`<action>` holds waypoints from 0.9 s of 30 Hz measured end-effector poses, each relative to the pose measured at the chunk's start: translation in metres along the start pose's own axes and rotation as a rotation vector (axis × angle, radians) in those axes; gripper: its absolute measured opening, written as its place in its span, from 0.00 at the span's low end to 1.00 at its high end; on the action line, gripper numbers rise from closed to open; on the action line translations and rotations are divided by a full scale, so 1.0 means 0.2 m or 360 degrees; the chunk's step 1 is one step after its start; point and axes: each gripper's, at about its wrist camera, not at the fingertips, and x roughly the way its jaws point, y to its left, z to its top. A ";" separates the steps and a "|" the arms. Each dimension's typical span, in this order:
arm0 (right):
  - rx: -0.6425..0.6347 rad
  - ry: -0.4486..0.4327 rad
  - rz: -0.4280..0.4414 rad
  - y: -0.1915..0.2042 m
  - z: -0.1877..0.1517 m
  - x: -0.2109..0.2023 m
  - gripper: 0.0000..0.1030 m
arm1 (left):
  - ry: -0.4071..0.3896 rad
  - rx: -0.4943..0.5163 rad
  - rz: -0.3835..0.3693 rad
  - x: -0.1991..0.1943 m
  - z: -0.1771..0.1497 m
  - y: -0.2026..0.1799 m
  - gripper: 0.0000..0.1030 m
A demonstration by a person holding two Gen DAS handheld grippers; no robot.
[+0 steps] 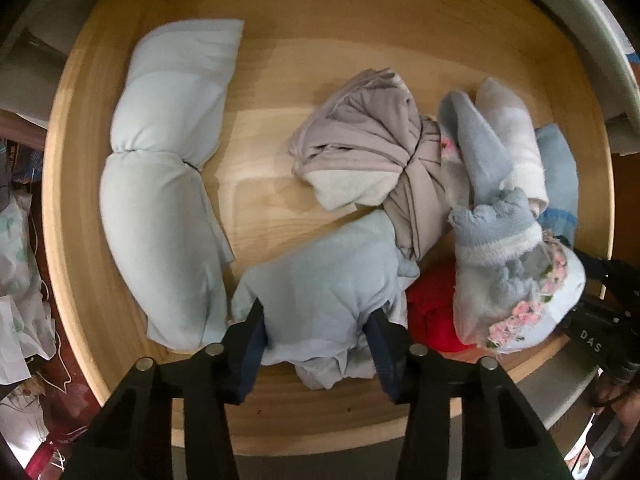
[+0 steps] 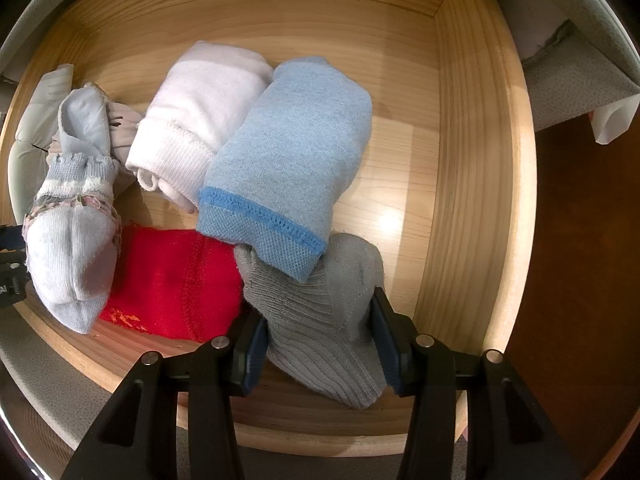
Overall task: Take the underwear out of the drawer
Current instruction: 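Lift the pale blue underwear out of the drawer toward the white box with the left gripper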
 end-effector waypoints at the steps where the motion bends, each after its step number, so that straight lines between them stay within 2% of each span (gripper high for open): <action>1: -0.0001 0.0000 0.0001 0.00 0.00 0.00 0.45 | -0.0012 0.0003 0.0008 -0.01 -0.01 -0.01 0.45; 8: -0.0001 0.0000 0.0001 -0.01 0.00 0.00 0.45 | -0.0083 -0.0012 -0.0016 -0.11 -0.05 -0.05 0.44; 12: -0.0003 0.0001 -0.0001 -0.01 0.00 0.00 0.45 | -0.0110 -0.0015 -0.0018 -0.21 -0.10 0.02 0.44; 17: -0.0003 0.0002 -0.0003 -0.02 0.01 0.00 0.45 | -0.0142 -0.0017 -0.0027 -0.33 -0.07 0.10 0.44; 27: -0.0003 0.0003 -0.0004 -0.02 0.00 0.00 0.45 | -0.0226 -0.0016 -0.0007 -0.42 -0.12 0.10 0.44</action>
